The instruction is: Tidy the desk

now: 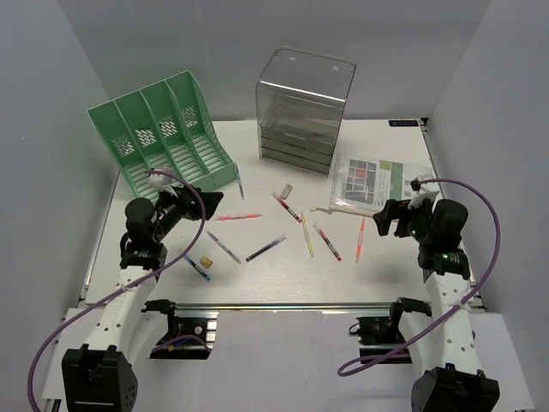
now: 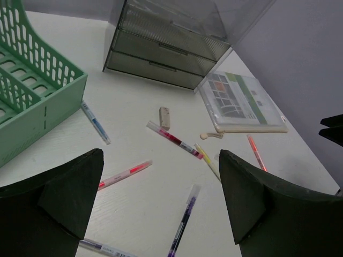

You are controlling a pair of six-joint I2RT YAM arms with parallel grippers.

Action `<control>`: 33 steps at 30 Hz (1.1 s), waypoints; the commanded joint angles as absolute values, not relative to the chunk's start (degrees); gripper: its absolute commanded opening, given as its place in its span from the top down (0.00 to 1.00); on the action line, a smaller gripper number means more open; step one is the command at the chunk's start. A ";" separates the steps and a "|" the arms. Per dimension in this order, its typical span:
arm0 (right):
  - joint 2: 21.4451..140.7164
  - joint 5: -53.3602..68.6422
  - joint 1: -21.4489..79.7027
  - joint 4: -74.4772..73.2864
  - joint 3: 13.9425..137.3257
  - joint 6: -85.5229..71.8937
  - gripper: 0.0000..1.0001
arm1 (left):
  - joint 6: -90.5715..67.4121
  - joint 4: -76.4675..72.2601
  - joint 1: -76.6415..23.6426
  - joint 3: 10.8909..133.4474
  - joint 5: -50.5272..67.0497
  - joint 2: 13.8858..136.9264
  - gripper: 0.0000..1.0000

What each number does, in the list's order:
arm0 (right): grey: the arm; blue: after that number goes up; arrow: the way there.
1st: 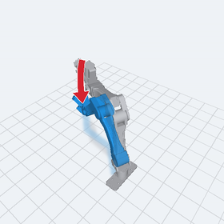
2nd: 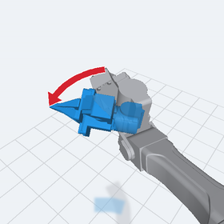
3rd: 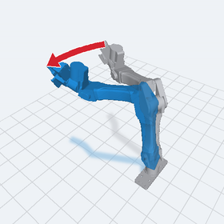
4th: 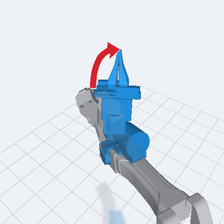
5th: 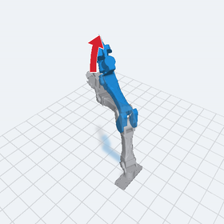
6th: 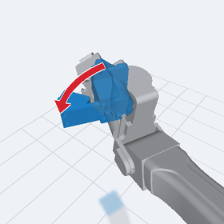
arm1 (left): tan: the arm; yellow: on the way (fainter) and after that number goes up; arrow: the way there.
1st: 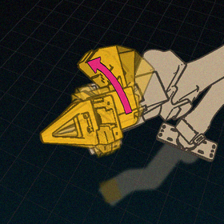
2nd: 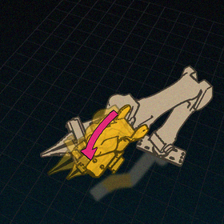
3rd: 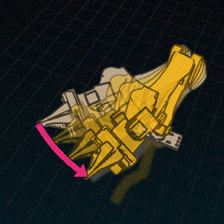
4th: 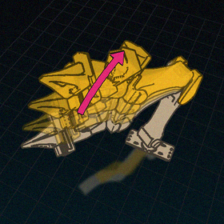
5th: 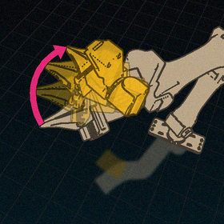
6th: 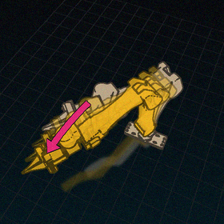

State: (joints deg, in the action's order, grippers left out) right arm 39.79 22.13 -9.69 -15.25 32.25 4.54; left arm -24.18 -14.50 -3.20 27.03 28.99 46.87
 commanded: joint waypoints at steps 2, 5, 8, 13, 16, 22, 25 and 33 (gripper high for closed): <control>38.33 29.59 -10.11 -14.50 32.71 7.63 0.11 | -25.40 -17.40 -3.08 26.72 31.99 45.79 0.02; 35.51 34.53 -10.28 -14.68 29.89 17.47 0.11 | -25.75 -18.28 -3.08 26.54 32.87 45.97 0.02; 33.40 32.44 -11.07 -13.36 28.48 17.67 0.11 | -26.37 -19.42 -3.08 26.28 34.01 46.31 0.02; 34.71 39.70 -12.22 -16.76 27.68 25.37 0.11 | -26.63 -21.88 -4.92 26.63 37.96 49.03 0.50; 36.12 46.75 -12.13 -21.16 29.09 28.99 0.11 | -26.54 -19.26 -7.46 31.10 40.07 56.32 0.85; 36.91 43.69 -12.13 -18.02 30.32 22.43 0.46 | -28.55 -15.12 -14.66 43.48 34.57 67.57 0.63; 38.23 42.19 -12.13 -16.88 30.85 19.34 0.82 | -32.50 -15.21 -17.04 47.79 32.00 72.75 0.49; 43.06 42.18 -12.04 -18.45 32.78 17.66 0.39 | -41.40 -21.10 -20.47 49.66 25.58 79.19 0.28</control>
